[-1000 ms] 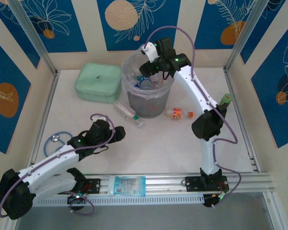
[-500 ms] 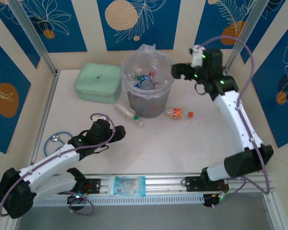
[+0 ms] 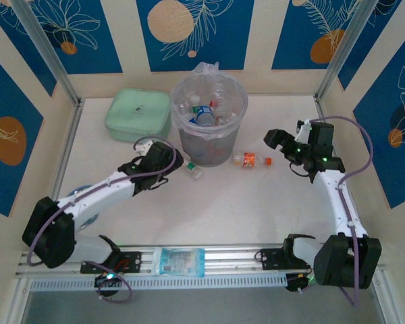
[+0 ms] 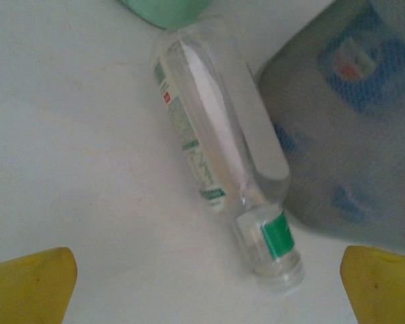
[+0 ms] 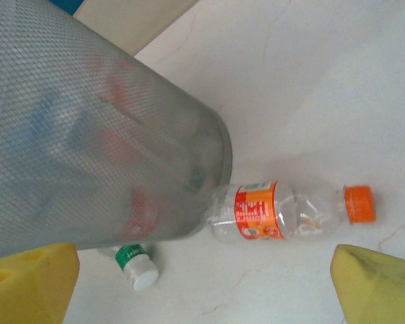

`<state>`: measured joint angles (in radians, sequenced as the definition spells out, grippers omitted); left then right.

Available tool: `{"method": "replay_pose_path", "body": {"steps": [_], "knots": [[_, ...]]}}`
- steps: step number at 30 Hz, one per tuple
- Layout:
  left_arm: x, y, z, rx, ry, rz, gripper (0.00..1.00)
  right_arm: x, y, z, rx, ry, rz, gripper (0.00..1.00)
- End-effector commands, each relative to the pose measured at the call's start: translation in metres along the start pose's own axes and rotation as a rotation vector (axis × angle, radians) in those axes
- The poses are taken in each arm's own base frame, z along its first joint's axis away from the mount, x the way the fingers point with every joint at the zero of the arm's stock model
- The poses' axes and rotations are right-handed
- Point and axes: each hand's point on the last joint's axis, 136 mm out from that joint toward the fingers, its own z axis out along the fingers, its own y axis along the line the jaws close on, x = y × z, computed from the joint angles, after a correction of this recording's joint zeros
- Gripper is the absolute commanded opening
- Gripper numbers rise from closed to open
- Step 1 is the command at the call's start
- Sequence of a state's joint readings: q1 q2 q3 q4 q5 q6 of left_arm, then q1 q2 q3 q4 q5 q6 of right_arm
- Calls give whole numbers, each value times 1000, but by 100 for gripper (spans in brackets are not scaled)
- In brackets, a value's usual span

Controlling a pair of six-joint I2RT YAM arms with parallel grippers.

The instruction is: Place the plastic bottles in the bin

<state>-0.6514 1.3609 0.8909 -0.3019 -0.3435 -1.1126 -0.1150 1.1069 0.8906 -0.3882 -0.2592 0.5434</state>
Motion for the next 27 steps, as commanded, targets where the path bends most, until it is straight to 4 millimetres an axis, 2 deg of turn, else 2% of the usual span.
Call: {"method": "replay_pose_path", "body": {"steps": [1,6,12,20,27], "knots": [[-14,2,17,-16,-18,-156,100,6,8,-11,-64,-10,7,96],[-18,10,47,-2,14,-324,100,8,-3,-24,-46,-27,9,96],[-22,5,70,2,45,-364,100,9,-11,-36,-47,-54,25,96],[-24,6,99,-16,67,-432,100,16,-20,-40,-43,-63,57,95],[-19,6,122,-7,105,-506,97,7,-24,-49,-20,-116,61,95]]}}
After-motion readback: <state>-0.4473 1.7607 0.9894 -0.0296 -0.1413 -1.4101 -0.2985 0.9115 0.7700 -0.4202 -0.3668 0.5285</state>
